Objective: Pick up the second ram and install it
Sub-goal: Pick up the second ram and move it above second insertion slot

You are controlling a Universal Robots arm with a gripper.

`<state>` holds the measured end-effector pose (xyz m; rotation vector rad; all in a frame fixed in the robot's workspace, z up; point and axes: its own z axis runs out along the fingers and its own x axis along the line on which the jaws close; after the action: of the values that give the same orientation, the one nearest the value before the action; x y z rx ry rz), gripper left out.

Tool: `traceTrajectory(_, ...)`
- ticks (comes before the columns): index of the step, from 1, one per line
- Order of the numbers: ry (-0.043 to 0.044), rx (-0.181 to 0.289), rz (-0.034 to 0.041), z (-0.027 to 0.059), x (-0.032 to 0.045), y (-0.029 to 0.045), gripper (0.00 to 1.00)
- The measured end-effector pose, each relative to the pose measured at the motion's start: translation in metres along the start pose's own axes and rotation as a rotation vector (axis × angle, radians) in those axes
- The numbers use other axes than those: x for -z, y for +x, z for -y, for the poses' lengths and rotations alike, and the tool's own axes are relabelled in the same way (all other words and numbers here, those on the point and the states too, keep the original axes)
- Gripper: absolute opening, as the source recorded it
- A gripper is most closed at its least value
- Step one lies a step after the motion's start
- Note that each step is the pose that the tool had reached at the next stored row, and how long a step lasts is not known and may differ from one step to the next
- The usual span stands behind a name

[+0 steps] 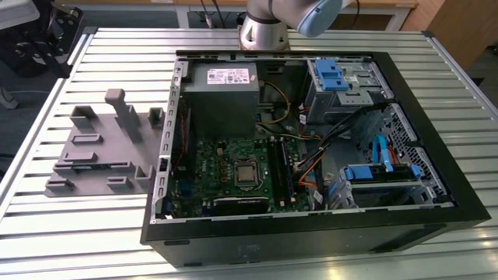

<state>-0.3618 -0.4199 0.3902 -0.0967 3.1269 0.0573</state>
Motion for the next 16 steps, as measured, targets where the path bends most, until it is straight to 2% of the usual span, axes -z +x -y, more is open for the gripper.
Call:
traceTrajectory(9, -0.0003, 0.019, -0.0007, 0.0, 0.0, 0.0, 0.11)
traceTrajectory(16, -0.0008, 0.063, -0.0024, 0.0001, 0.0001, 0.0, 0.11)
